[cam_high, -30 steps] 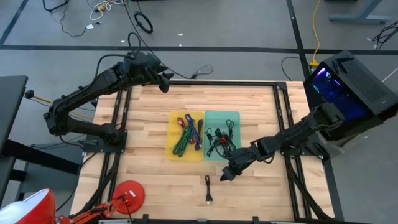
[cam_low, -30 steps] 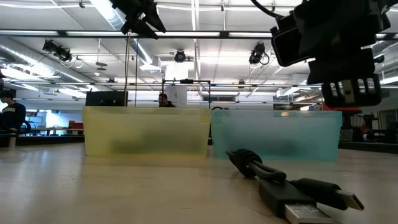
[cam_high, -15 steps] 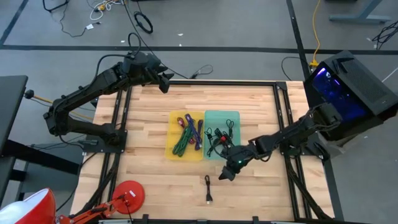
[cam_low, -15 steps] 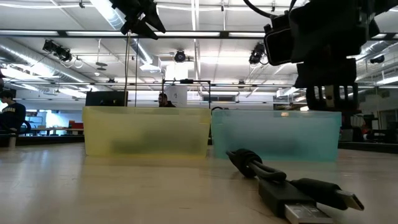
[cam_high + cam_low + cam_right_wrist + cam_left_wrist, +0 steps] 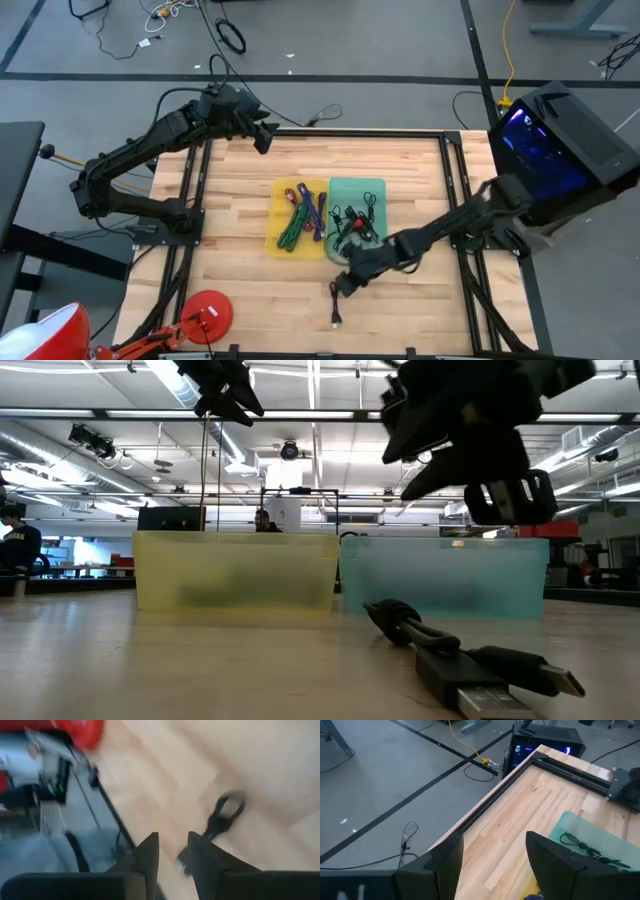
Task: Pick & Place USB Port
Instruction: Put the black charger cable into the green bin
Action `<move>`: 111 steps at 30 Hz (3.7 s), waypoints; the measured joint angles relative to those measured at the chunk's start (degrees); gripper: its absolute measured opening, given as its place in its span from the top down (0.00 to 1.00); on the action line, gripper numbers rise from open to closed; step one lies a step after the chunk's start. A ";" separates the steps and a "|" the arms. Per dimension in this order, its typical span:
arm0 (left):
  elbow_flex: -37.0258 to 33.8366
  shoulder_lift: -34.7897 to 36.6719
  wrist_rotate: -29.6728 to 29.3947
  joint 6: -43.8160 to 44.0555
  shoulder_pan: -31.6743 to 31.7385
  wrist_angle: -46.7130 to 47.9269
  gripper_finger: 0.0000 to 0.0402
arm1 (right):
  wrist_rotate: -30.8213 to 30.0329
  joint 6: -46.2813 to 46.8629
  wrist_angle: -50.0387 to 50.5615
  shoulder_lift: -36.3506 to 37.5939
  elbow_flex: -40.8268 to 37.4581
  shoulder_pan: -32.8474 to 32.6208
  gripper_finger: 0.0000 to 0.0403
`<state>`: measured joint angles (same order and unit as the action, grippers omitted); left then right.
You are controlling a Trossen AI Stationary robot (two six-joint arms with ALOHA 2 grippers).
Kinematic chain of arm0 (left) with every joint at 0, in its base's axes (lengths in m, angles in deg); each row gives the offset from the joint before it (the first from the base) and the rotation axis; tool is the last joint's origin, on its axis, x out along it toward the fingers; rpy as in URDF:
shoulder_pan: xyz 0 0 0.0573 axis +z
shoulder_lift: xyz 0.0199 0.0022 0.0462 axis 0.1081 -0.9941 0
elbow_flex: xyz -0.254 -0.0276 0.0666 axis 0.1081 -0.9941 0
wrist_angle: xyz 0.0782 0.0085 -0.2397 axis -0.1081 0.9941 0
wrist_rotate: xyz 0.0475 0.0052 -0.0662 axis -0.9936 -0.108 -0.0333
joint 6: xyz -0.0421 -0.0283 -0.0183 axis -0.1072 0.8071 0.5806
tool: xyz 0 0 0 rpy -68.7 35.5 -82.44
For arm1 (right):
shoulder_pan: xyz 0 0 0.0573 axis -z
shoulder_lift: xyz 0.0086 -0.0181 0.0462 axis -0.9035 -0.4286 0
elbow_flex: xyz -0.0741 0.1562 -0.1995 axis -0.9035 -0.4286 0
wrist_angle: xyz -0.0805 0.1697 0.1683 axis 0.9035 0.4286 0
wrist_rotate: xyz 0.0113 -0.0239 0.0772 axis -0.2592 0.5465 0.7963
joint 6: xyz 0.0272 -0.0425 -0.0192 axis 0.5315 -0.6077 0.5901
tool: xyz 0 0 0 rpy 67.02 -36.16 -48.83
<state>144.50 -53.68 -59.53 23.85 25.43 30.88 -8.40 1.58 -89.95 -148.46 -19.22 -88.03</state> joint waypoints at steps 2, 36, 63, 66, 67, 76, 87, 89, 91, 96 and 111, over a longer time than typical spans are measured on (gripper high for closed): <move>0.00 0.00 0.45 0.02 0.00 0.01 0.45 | 3.87 1.14 0.23 -4.00 3.31 -0.23 0.75; 0.00 0.04 0.82 -1.47 0.00 4.17 0.45 | 3.34 18.33 9.13 -12.75 9.63 -1.47 0.65; 0.00 0.03 0.62 -2.71 0.00 4.17 0.45 | 9.61 15.95 3.59 -17.58 9.72 1.43 0.98; 0.00 0.02 0.31 -2.94 0.02 4.17 0.45 | 9.99 15.89 0.41 -17.86 9.56 1.34 0.99; 0.00 0.03 0.29 -2.95 0.02 4.17 0.45 | 10.23 15.86 -0.71 -17.96 9.51 1.31 0.99; 0.00 0.04 0.18 -3.11 0.00 4.17 0.45 | 8.98 13.94 -5.62 -15.45 9.43 1.16 1.00; 0.00 0.04 0.18 -3.00 0.02 4.16 0.45 | -3.25 4.43 0.28 -3.32 9.52 4.30 1.00; 0.00 0.04 0.19 -3.00 0.00 4.17 0.45 | -5.17 2.53 5.08 0.07 9.52 5.13 1.00; 0.00 0.03 0.18 -2.87 0.02 4.15 0.45 | -7.10 1.11 10.19 3.57 9.52 6.04 1.00; 0.00 0.02 0.36 -2.58 0.01 4.15 0.45 | -9.90 -0.60 24.31 11.73 9.54 8.86 1.00; 0.00 0.02 0.36 -2.54 0.00 4.10 0.45 | -8.55 -5.01 44.98 15.98 9.01 20.75 1.00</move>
<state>144.50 -53.66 -59.17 21.31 25.43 34.98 -16.95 -3.42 -44.96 -132.48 -10.21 -67.28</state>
